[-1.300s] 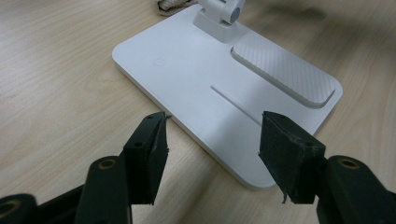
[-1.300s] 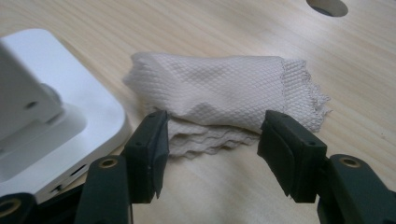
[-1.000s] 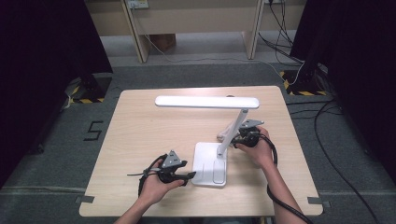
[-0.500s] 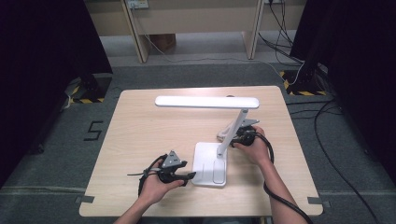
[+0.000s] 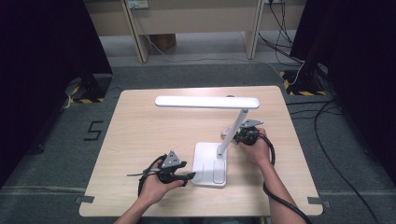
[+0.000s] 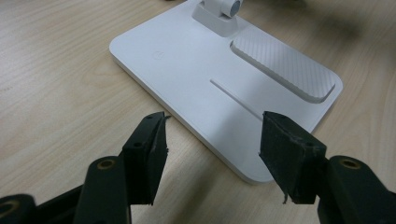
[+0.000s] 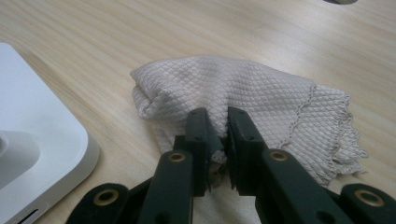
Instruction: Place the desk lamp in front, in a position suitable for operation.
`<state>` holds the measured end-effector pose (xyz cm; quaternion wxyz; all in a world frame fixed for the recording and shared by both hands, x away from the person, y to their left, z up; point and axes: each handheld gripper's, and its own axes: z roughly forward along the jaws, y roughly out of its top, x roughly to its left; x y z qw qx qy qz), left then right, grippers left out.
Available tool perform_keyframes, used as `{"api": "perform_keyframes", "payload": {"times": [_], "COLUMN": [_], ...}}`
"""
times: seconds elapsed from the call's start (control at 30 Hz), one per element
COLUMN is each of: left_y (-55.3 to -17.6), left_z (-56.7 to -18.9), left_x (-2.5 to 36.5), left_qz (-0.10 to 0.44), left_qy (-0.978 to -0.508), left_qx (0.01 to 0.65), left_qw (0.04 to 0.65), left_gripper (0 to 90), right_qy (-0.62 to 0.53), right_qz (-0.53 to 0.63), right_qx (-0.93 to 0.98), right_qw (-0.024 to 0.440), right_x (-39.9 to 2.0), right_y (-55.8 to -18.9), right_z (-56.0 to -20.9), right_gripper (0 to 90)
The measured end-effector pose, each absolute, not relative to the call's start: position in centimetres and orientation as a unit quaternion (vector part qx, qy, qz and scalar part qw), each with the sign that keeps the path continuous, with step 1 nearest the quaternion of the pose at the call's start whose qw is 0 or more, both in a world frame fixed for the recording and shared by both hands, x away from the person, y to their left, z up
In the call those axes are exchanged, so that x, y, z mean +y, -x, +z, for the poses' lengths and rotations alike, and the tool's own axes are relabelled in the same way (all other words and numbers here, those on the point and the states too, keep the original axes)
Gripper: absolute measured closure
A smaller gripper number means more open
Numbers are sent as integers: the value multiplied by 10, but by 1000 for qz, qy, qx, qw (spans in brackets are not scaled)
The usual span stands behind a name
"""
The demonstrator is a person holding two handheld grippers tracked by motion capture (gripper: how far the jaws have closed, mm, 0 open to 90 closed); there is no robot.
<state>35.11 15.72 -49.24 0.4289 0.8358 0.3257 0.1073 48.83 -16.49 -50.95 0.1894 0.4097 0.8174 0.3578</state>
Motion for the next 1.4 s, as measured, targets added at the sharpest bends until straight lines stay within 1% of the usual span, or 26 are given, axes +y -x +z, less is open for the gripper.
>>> {"api": "perform_keyframes", "payload": {"times": [0.13, 0.17, 0.23, 0.3, 0.33, 0.37, 0.4, 0.43, 0.47, 0.5, 0.53, 0.6, 0.67, 0.7, 0.87, 0.97, 1.1, 1.23, 1.4], "left_y": [-351, -351, -350, -350, -349, -349, -348, -348, -347, -346, -345, -343, -341, -341, -338, -338, -337, -337, -336], "left_z": [-490, -490, -489, -487, -486, -486, -484, -484, -483, -482, -481, -478, -475, -475, -464, -456, -450, -449, -449], "left_x": [159, 160, 160, 160, 160, 160, 160, 160, 160, 160, 159, 158, 156, 156, 151, 148, 144, 145, 146], "left_qz": [110, 111, 113, 114, 115, 115, 114, 114, 113, 115, 114, 110, 105, 105, 92, 89, 76, 60, 45], "left_qy": [-835, -833, -831, -829, -829, -829, -826, -826, -825, -825, -823, -821, -817, -817, -814, -812, -810, -803, -801], "left_qx": [325, 327, 329, 329, 329, 329, 331, 331, 331, 330, 330, 331, 331, 331, 319, 315, 310, 319, 324], "left_qw": [431, 433, 435, 437, 437, 437, 442, 442, 444, 444, 448, 452, 461, 461, 477, 483, 492, 500, 502], "left_gripper": [407, 408, 408, 409, 410, 410, 410, 411, 411, 411, 412, 412, 412, 412, 412, 413, 413, 409, 403], "right_qy": [-407, -403, -401, -388, -386, -386, -378, -378, -375, -375, -369, -352, -344, -344, -310, -291, -267, -242, -234], "right_qz": [360, 366, 367, 369, 372, 372, 373, 373, 377, 377, 383, 380, 389, 389, 398, 406, 421, 420, 420], "right_qx": [816, 815, 815, 819, 818, 818, 820, 820, 820, 820, 821, 828, 828, 828, 838, 843, 844, 850, 852], "right_qw": [195, 198, 201, 207, 210, 210, 211, 211, 213, 213, 209, 216, 211, 211, 206, 199, 197, 205, 208], "right_x": [-170, -176, -178, -187, -196, -196, -202, -202, -207, -207, -208, -206, -201, -201, -173, -156, -132, -110, -101], "right_y": [-482, -474, -469, -457, -444, -444, -431, -431, -415, -415, -398, -380, -361, -361, -319, -307, -298, -303, -307], "right_z": [-504, -496, -493, -484, -478, -478, -473, -473, -469, -469, -465, -463, -462, -462, -463, -465, -460, -460, -460], "right_gripper": [817, 817, 817, 818, 818, 818, 818, 818, 818, 818, 818, 818, 818, 818, 818, 818, 818, 818, 818]}}
